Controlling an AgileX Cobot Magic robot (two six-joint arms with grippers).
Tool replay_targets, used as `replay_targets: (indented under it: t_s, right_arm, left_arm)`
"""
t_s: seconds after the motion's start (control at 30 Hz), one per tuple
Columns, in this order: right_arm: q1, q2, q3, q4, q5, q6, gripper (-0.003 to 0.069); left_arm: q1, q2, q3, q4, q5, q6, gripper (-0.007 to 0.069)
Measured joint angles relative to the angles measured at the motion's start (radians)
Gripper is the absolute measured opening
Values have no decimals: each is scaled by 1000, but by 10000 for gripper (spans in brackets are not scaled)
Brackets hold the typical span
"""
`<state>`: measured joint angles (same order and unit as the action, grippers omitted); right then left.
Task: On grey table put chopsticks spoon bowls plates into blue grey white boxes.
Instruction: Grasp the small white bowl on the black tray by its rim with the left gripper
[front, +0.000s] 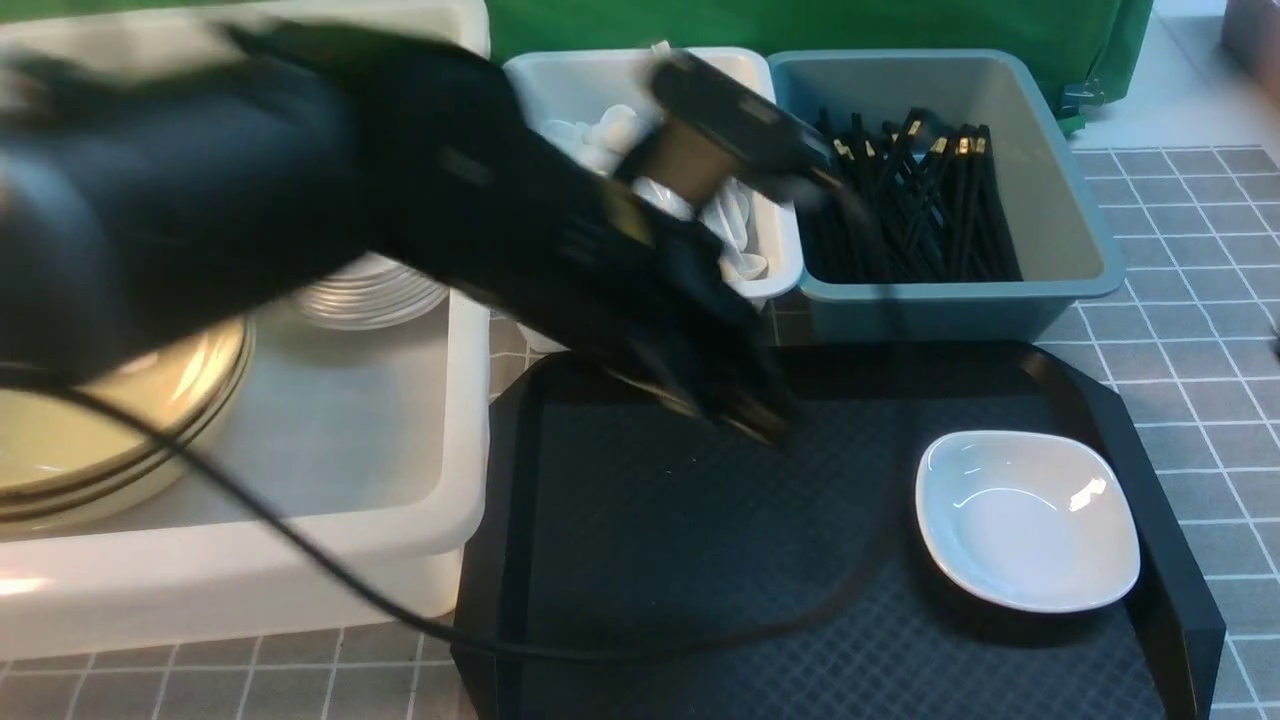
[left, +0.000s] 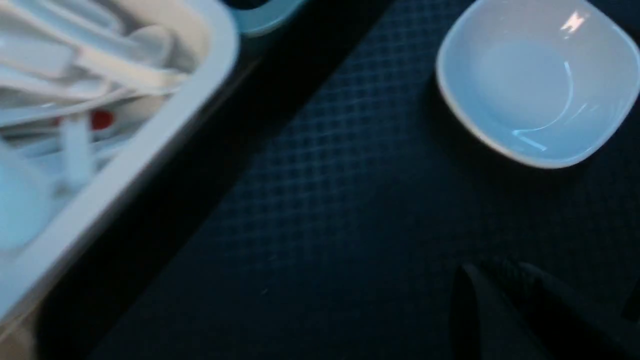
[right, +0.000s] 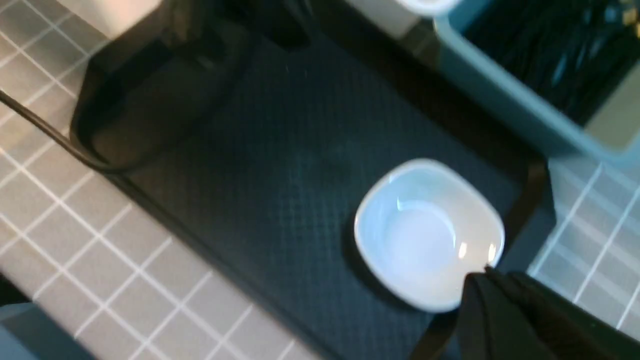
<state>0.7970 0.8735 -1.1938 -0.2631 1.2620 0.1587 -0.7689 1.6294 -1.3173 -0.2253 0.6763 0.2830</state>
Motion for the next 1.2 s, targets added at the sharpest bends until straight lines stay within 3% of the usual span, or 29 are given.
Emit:
replay_targets:
  t_s: [0.17, 0.2, 0.3, 0.37, 0.4, 0.53, 0.7, 0.87, 0.97, 1.03, 1.07, 1.1, 1.13, 1.2]
  right_arm:
    - [0, -102, 119, -2, 5, 66, 46]
    - [0, -124, 158, -2, 5, 82, 45]
    - [0, -135, 189, -2, 5, 93, 47]
    - [0, -139, 216, 2, 4, 105, 48]
    - [0, -139, 219, 3, 4, 106, 48]
    - [0, -139, 234, 8, 1, 107, 50]
    - [0, -139, 234, 8, 0, 107, 57]
    - [0, -139, 234, 9, 0, 107, 59]
    - [0, -139, 234, 9, 0, 107, 58]
    - [0, -139, 234, 9, 0, 107, 58]
    - [0, -139, 234, 9, 0, 107, 58]
    - [0, -139, 234, 9, 0, 107, 59]
    - [0, -139, 234, 9, 0, 107, 59]
    - [0, -137, 234, 4, -3, 107, 59]
  left_arm:
    - [-70, 157, -134, 0, -11, -9, 85]
    - [-86, 231, -203, 0, -1, -10, 153]
    - [-92, 296, -271, 0, 18, -11, 228]
    - [-92, 378, -366, 2, 51, -20, 352]
    - [-92, 383, -372, 2, 51, -22, 352]
    - [-89, 499, -488, 22, 62, -90, 505]
    - [-86, 612, -566, 73, 62, -143, 542]
    - [-85, 678, -579, 81, 56, -159, 542]
    - [-85, 687, -591, 78, 57, -162, 485]
    - [-85, 687, -607, 78, 85, -162, 338]
    - [-85, 687, -609, 78, 87, -162, 338]
    - [-85, 687, -632, 78, 117, -162, 164]
    - [-85, 687, -635, 78, 119, -162, 164]
    - [-82, 681, -671, 63, 136, -164, 76]
